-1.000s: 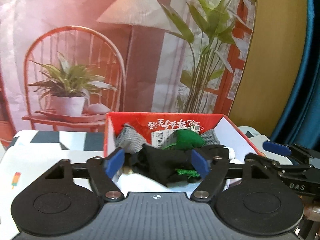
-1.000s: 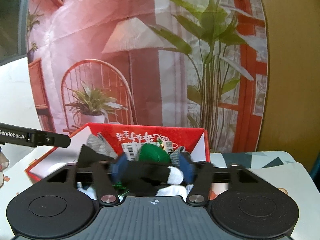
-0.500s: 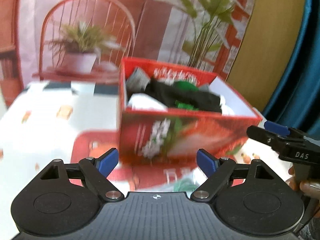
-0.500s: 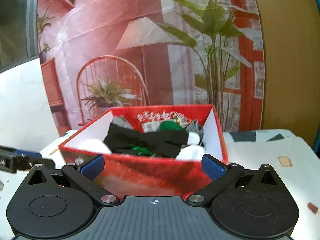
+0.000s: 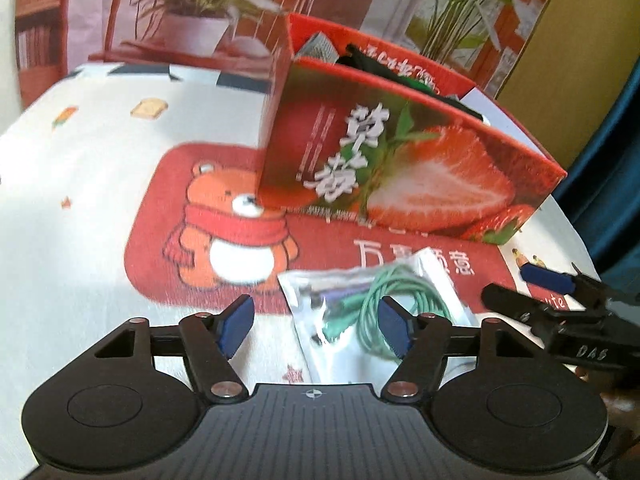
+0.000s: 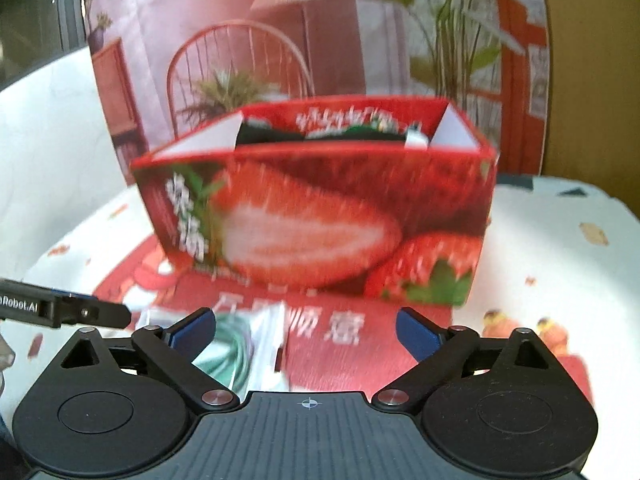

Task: Organize soft objects
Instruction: 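Withdraw both tools toward the clear bag of teal cables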

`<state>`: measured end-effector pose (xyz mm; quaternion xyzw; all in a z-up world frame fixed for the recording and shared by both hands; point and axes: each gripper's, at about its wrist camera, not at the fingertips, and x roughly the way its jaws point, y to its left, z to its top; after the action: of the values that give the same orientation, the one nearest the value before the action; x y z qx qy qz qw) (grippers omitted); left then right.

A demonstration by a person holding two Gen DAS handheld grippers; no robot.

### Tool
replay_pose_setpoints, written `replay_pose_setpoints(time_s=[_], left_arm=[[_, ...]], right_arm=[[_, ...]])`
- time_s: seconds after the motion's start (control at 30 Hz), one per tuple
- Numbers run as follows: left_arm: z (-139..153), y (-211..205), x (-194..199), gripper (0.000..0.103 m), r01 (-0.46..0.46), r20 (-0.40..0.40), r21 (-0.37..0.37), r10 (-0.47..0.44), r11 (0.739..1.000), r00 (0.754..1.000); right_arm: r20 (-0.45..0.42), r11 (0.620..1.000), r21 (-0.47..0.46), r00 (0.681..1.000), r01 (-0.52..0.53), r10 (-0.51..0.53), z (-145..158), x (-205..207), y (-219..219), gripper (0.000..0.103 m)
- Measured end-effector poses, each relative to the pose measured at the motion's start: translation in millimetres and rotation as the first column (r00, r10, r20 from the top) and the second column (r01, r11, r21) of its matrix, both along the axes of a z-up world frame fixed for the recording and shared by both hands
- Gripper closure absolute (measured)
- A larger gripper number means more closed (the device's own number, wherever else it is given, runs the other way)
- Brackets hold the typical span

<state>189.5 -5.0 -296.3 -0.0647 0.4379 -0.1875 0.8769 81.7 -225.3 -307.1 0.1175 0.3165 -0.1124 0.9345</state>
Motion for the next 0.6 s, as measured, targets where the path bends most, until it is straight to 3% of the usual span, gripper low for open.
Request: replay_pose_setpoints(time_s=[0.2,0.6], left_arm=[[-11.5,-1.8,-4.7,0.04,-0.002,-0.045,-0.032,0.0,0.999,0.999],[-14.5,-25.0,2.4,0.051,0.046,-0.05,-0.042,-0.048,0.998,0.998]], right_arm=[[-0.048,0.999,-0.004,0.997,-0.053,0.053,-20.9,3.8,10.1,0.016],[-0.06,0.998,0.027,0.997,-0.054,0.055,-32.2,1.3,5.3,0.018]])
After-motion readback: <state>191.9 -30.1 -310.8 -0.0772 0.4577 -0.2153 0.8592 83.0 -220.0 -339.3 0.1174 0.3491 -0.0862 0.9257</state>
